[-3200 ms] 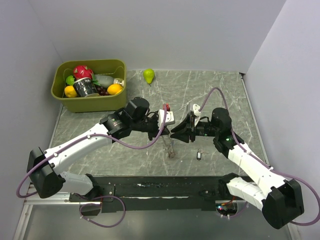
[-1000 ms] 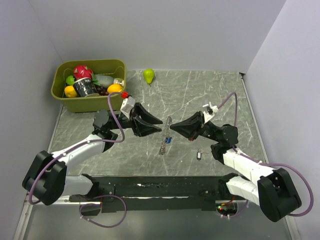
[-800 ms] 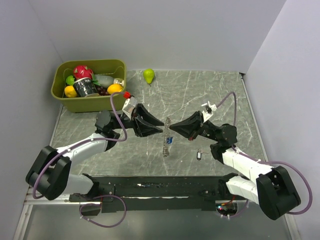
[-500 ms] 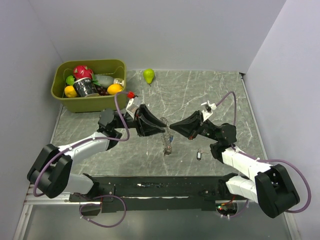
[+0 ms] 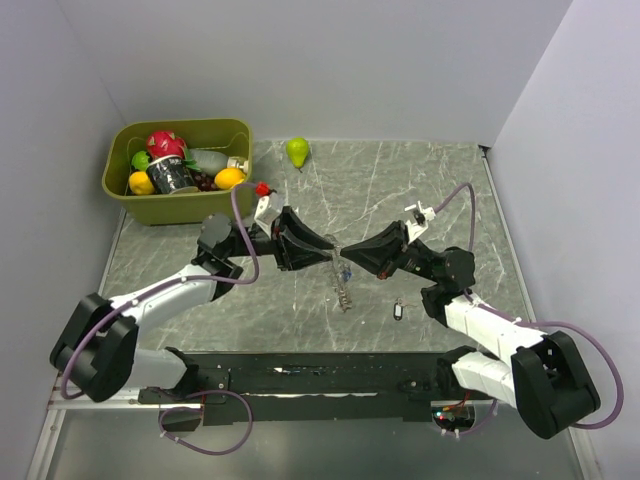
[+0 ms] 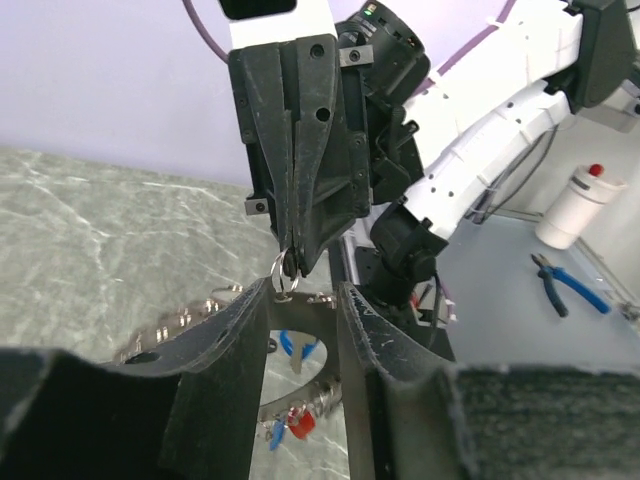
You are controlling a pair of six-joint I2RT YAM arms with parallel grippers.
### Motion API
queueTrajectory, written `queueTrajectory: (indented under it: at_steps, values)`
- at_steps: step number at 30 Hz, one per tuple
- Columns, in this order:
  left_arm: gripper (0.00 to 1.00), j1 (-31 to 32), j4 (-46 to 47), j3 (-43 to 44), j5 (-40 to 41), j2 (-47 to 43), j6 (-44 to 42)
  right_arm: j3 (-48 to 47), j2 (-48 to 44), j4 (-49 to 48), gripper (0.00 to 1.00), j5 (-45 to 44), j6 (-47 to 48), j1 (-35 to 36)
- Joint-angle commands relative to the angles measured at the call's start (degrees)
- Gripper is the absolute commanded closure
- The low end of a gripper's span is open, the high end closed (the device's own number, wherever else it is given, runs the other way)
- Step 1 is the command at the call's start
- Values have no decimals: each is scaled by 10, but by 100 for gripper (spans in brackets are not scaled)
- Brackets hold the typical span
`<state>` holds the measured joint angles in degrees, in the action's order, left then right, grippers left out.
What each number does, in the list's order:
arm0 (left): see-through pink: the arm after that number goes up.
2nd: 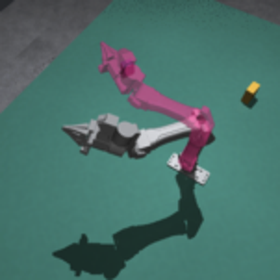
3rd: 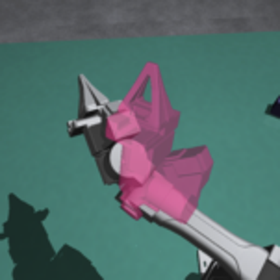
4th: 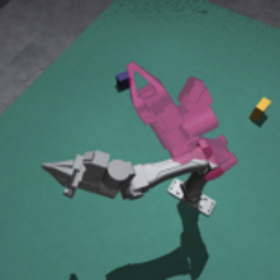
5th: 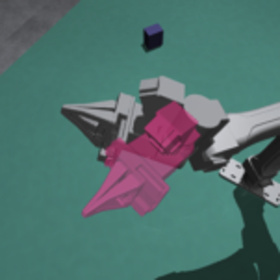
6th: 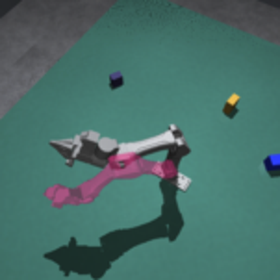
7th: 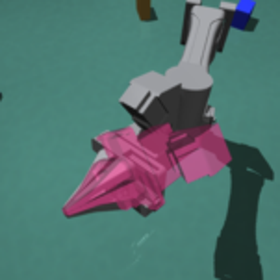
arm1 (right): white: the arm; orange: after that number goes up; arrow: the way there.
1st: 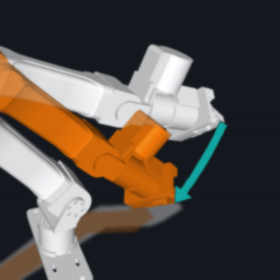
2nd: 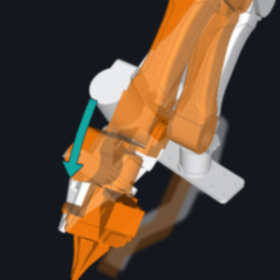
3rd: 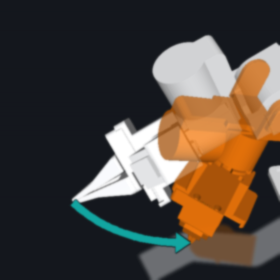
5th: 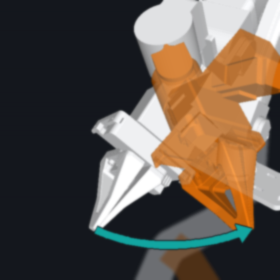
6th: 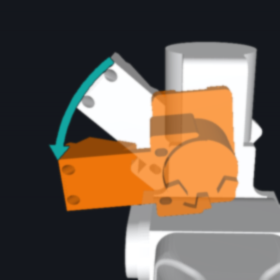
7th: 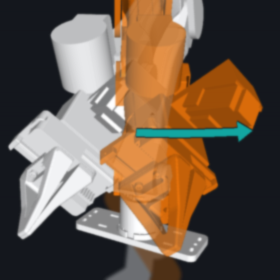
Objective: Put the keys on the keyring
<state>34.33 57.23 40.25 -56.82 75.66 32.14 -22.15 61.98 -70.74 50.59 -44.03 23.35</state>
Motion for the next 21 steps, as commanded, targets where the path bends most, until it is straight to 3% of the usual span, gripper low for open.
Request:
queueTrajectory:
  at_steps: [1,6,21]
  values:
    - [60,9,-68,-2,51,-49,-69,-5,-25,-139,100,-1,4,4]
    - [62,9,-64,-5,47,-46,-65,-7,-21,-150,100,-4,-1,4]
    - [66,8,65,-10,13,15,24,-4,-13,-161,100,-6,-10,4]
